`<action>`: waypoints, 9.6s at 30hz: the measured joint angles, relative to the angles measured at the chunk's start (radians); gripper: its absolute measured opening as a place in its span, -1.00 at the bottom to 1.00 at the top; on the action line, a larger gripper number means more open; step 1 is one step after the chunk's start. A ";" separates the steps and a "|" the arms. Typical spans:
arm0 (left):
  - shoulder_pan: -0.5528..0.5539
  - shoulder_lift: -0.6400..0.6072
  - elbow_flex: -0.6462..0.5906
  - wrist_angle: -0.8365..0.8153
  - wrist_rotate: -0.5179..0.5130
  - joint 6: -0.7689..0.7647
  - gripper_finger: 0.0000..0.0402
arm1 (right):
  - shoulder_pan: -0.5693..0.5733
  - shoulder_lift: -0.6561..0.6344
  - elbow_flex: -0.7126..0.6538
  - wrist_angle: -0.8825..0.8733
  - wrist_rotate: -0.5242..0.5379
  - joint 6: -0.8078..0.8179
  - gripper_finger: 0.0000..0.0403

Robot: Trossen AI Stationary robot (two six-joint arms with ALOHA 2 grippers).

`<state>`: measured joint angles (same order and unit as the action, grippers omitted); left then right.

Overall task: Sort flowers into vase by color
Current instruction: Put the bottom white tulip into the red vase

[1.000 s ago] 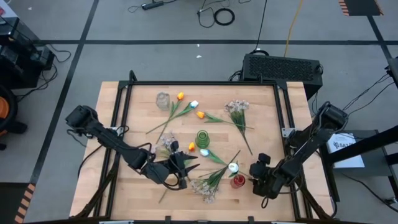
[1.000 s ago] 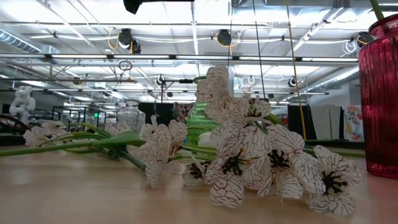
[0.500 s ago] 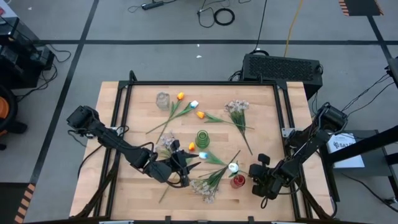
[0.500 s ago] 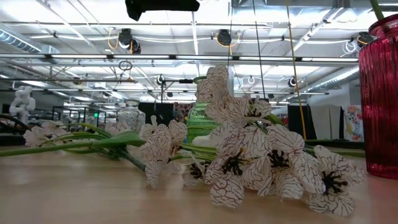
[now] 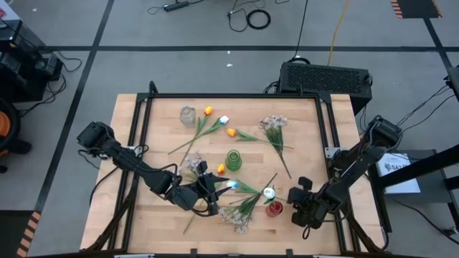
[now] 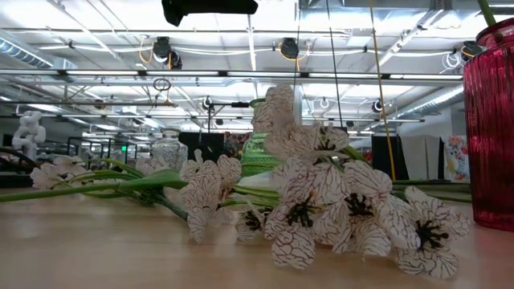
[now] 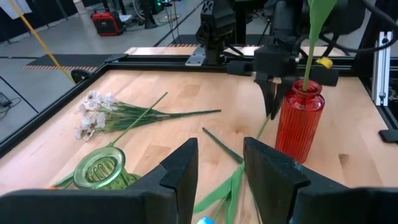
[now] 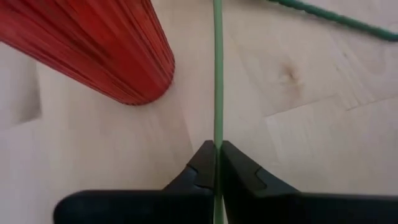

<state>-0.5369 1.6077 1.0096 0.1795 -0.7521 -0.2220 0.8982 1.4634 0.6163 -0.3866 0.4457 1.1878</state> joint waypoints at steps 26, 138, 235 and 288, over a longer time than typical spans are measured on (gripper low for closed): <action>-0.016 -0.138 0.002 0.184 0.002 0.265 -0.32 | 0.000 -0.462 0.001 -0.073 0.448 -0.279 -0.99; 0.365 0.225 0.267 0.552 0.744 0.228 -0.82 | -0.418 -0.192 0.002 1.547 0.058 -1.522 -0.99; 0.419 0.098 0.266 -0.095 0.824 0.339 -0.95 | -0.255 -0.282 0.001 1.563 0.286 -1.709 -0.83; 0.338 -0.046 0.267 -0.417 0.774 0.178 0.19 | 0.277 -0.448 0.002 1.516 0.759 -1.704 -0.99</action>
<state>-0.1993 1.5620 1.2762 -0.2377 0.0219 -0.0442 1.1755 1.0149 0.6178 1.1299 1.2050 -0.5159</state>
